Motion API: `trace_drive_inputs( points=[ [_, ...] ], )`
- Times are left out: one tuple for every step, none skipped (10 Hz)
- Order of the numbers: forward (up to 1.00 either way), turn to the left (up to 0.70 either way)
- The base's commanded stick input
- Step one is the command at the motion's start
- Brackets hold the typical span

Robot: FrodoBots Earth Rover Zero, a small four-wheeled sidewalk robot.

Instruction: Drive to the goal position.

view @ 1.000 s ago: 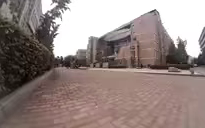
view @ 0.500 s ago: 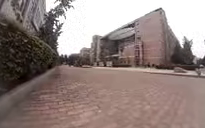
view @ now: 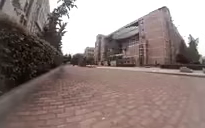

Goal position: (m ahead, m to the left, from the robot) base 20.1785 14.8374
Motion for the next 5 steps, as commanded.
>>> trace_drive_inputs(
  points=[
    [0.45, 0.26],
    [0.45, 0.12],
    [0.45, 0.0],
    [0.45, 0.0],
    [0.45, 0.0]
  ],
)
